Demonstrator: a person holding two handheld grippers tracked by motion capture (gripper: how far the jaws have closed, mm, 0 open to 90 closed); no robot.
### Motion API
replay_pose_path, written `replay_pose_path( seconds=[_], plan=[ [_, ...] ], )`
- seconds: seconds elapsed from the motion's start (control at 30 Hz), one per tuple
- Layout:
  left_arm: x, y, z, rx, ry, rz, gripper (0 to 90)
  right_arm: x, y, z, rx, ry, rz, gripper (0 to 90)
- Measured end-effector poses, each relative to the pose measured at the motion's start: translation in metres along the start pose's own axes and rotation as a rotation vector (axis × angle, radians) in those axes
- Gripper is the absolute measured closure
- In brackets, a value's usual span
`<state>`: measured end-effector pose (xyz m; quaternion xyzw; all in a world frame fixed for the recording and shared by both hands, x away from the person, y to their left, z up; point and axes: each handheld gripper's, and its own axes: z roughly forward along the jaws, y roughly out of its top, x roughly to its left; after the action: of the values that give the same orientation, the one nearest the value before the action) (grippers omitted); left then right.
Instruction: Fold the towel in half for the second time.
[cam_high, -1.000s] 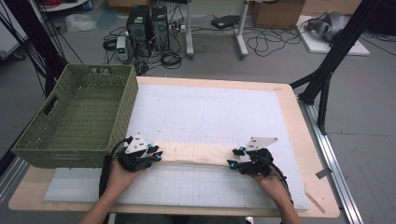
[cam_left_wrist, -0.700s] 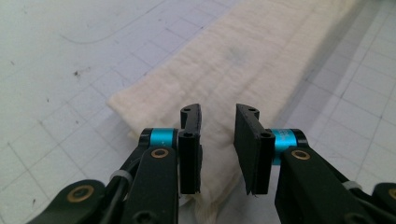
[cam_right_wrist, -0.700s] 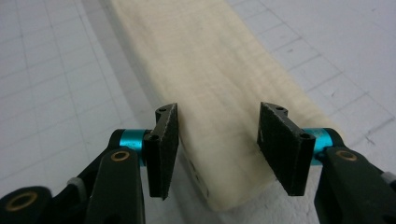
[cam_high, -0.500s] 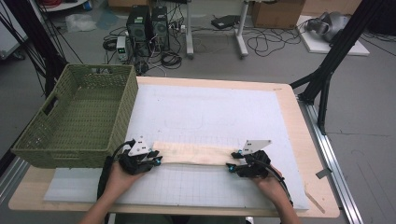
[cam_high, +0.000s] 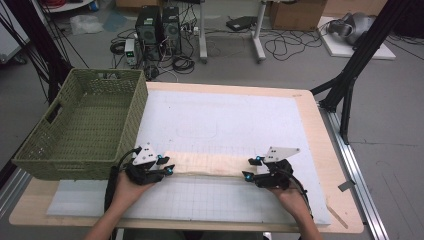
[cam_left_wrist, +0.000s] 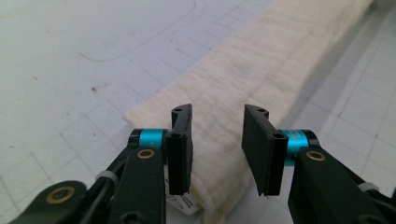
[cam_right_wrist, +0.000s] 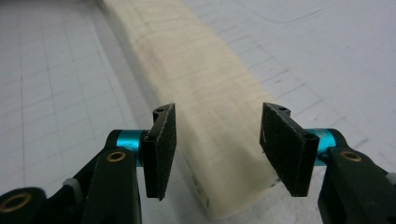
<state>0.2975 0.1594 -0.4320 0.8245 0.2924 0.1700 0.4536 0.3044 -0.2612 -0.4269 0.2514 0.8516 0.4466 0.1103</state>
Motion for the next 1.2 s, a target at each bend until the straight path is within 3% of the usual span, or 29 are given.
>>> replay_pose_path(
  seconds=[0.1,0.2,0.33,0.5,0.67,0.93,1.03,1.1,1.13,1.2],
  plan=[
    [0.003,0.0,-0.004,-0.018,0.013,-0.014,61.0,-0.007,0.0,-0.003,-0.006,-0.026,0.032,45.7],
    [0.005,-0.003,-0.004,-0.003,0.039,-0.027,59.6,-0.014,-0.003,-0.003,-0.003,-0.044,0.068,46.0],
    [0.006,-0.008,-0.002,0.052,0.068,-0.042,58.4,-0.022,-0.005,0.0,0.034,-0.097,0.104,46.0],
    [0.005,-0.013,0.002,0.091,0.087,-0.054,54.8,-0.024,-0.008,0.01,0.113,-0.116,0.121,44.4],
    [0.006,-0.016,0.004,0.099,0.079,-0.097,55.5,-0.025,-0.009,0.016,0.135,-0.089,0.145,46.4],
    [0.008,-0.018,0.005,0.086,0.04,-0.116,61.3,-0.027,-0.01,0.017,0.129,-0.078,0.144,49.4],
    [0.007,-0.016,0.005,0.095,0.02,-0.121,70.0,-0.028,-0.009,0.018,0.123,-0.064,0.145,58.3],
    [0.006,-0.016,0.005,0.093,0.021,-0.11,78.3,-0.028,-0.008,0.018,0.127,-0.041,0.142,65.8],
    [0.005,-0.016,0.004,0.09,0.025,-0.112,81.1,-0.028,-0.007,0.019,0.131,-0.026,0.14,73.8],
    [0.003,-0.015,0.003,0.093,0.04,-0.116,83.5,-0.027,-0.005,0.021,0.138,0.002,0.129,78.2]
  ],
)
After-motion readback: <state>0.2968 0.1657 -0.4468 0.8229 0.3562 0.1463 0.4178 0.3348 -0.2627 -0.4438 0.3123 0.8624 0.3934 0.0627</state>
